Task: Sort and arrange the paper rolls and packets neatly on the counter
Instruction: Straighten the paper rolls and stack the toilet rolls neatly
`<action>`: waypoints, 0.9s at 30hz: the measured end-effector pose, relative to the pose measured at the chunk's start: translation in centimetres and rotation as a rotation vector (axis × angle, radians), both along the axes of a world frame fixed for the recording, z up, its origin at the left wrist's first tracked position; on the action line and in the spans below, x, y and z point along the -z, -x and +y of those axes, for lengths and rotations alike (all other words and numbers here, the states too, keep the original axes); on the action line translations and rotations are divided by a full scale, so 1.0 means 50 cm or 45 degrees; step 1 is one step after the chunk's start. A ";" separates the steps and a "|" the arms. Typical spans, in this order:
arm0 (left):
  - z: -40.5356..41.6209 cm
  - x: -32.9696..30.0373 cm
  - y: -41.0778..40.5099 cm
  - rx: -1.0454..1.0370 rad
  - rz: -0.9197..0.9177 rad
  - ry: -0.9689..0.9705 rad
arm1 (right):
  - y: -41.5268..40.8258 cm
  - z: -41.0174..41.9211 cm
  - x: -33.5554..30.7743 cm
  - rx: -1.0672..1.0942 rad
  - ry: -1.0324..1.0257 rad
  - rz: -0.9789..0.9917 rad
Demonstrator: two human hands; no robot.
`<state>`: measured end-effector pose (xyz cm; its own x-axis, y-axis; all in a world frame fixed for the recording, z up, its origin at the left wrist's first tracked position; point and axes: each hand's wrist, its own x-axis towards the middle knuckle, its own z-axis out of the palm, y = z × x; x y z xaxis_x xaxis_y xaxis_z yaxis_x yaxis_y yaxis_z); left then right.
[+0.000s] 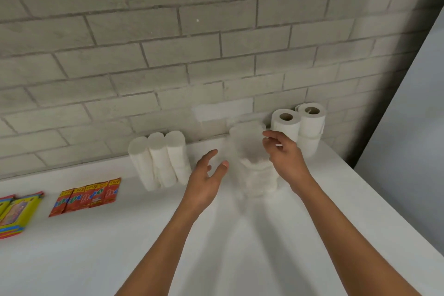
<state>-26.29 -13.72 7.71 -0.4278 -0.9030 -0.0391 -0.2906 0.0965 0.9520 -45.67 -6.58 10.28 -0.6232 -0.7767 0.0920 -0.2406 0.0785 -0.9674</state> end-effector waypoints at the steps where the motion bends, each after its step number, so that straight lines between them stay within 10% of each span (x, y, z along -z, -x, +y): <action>1: -0.005 -0.003 0.020 -0.016 -0.002 -0.012 | 0.026 -0.004 0.004 0.010 -0.013 -0.011; 27: -0.117 0.152 0.292 -0.345 0.339 -0.639 | 0.244 -0.152 0.185 -0.480 -0.334 -0.858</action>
<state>-40.91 -19.59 0.10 -0.2398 -0.8801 -0.4099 0.0111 -0.4247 0.9053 -57.89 -14.19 1.04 -0.1721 -0.8893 -0.4237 0.3311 0.3529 -0.8751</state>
